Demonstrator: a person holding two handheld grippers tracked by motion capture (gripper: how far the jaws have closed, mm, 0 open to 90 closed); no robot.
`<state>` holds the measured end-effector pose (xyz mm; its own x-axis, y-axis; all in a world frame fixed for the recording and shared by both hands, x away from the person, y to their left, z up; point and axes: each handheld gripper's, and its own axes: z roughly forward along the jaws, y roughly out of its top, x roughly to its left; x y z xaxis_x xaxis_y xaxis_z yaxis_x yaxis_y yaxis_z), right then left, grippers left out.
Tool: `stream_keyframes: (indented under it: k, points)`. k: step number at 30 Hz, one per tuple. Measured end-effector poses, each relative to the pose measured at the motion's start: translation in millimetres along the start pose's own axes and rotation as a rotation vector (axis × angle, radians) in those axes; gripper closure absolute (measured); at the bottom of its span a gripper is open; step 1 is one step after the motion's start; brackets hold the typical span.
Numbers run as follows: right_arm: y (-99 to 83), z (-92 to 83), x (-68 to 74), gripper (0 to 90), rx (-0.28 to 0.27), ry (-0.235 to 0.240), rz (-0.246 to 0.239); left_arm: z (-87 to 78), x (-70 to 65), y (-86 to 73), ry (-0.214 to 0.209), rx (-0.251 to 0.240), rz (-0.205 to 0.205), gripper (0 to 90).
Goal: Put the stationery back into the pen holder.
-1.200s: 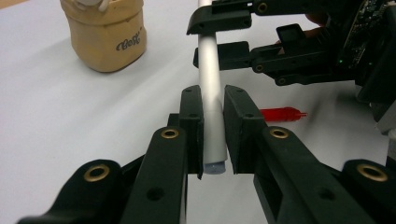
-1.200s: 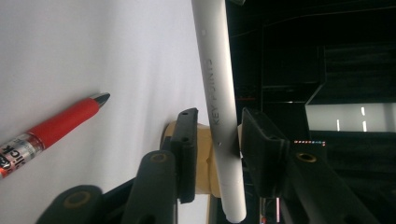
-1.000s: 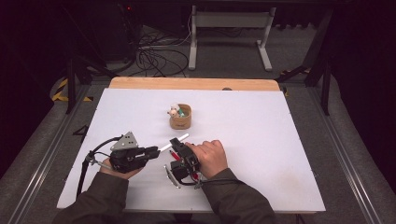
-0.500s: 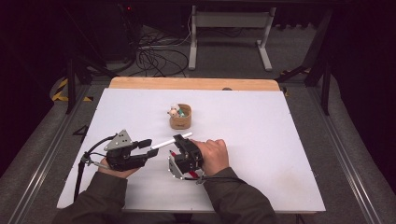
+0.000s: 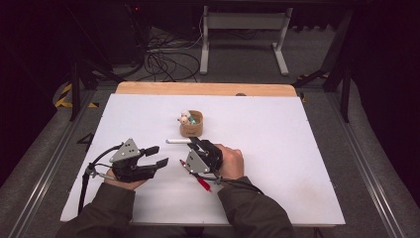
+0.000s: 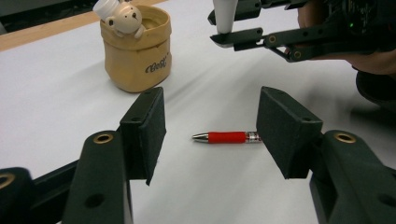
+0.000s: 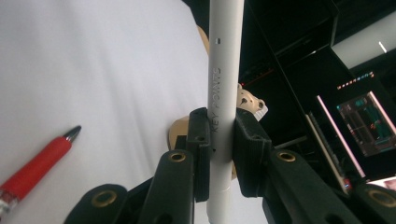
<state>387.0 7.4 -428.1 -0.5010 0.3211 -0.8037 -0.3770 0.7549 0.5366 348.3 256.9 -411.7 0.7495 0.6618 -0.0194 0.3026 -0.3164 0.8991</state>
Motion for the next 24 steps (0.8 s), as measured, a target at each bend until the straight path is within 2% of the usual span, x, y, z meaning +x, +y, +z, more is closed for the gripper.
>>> stream_keyframes:
  k: [4,9,13,24]
  points:
    - [-2.0,0.2,-5.9,78.5,-0.031,0.008,0.104,1.4,-0.9,-0.8,-0.004,-0.004,0.01,40.7]
    - [-4.0,1.5,-11.7,78.4,-0.059,0.016,0.19,1.7,-1.1,-1.6,0.004,-0.008,0.015,38.7]
    - [-4.2,3.4,-15.5,78.4,-0.097,0.036,0.287,0.8,-0.6,-2.1,0.014,-0.018,0.016,38.1]
    - [-9.4,11.6,-34.1,78.4,-0.154,0.032,0.462,1.0,-0.8,-2.7,0.015,-0.022,0.023,37.5]
